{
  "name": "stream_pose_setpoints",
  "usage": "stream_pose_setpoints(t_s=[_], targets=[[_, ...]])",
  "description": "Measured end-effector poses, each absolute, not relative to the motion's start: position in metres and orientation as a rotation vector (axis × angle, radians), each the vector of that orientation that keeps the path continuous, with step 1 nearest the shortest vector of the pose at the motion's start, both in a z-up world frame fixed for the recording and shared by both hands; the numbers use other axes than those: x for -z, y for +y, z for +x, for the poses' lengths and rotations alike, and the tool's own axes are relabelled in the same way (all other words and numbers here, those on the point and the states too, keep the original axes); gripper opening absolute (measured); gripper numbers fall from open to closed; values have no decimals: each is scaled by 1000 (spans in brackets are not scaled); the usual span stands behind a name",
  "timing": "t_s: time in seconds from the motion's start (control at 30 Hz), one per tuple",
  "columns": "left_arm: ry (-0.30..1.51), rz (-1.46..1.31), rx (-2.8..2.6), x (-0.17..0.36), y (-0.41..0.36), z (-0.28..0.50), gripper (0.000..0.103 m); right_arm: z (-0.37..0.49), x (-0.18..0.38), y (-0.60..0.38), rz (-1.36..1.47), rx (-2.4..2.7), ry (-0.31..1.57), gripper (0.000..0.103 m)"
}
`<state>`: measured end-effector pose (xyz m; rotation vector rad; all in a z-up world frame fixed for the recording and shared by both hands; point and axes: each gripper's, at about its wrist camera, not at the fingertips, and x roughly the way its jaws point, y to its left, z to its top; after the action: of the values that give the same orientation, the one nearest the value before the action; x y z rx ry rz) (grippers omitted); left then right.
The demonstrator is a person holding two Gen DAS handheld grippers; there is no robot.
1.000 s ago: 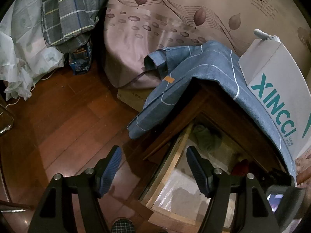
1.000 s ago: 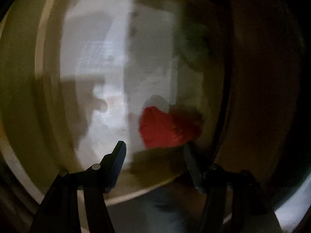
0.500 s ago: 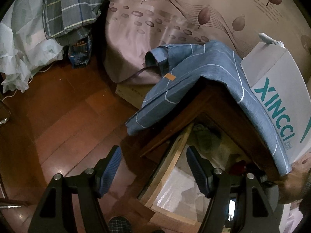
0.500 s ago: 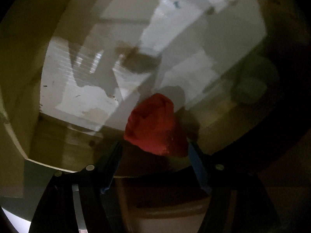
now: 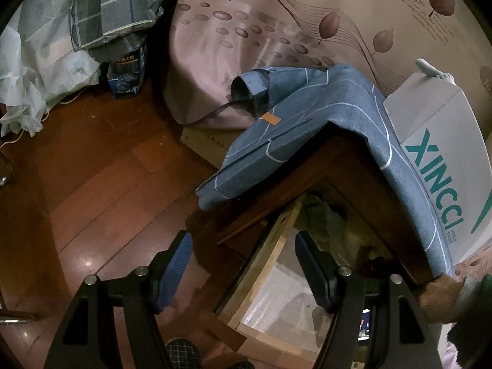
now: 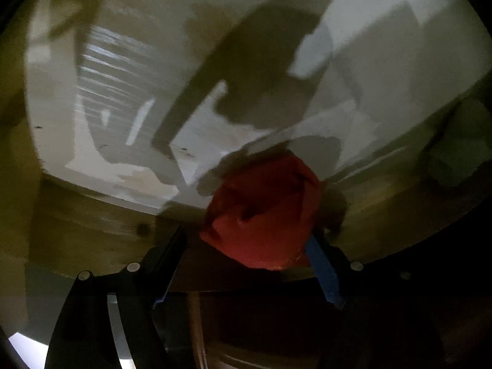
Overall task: Take underwear out of drawer
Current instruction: 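Grasp the red knit cloth in the drawer with the right tool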
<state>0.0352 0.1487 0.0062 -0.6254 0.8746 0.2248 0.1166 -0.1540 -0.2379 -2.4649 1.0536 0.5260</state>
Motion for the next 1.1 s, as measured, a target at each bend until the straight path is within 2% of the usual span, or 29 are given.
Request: stream_pose_setpoints(t_s=[0.33, 0.5, 0.53, 0.73, 0.9, 1.1], targets=[[873, -621, -227, -6, 148, 35, 71, 138, 257, -179, -2596, -434, 911, 74], [873, -622, -227, -6, 148, 35, 71, 144, 258, -182, -2593, -428, 853, 59], [872, -623, -228, -6, 148, 35, 71, 147, 257, -183, -2596, -423, 843, 50], [871, -621, -229, -6, 147, 35, 71, 165, 250, -185, -2539, -407, 839, 39], [869, -617, -233, -8, 147, 34, 71, 175, 234, -177, -2380, -400, 819, 35], [867, -600, -239, -9, 148, 33, 71, 190, 200, -160, -2047, -416, 922, 35]])
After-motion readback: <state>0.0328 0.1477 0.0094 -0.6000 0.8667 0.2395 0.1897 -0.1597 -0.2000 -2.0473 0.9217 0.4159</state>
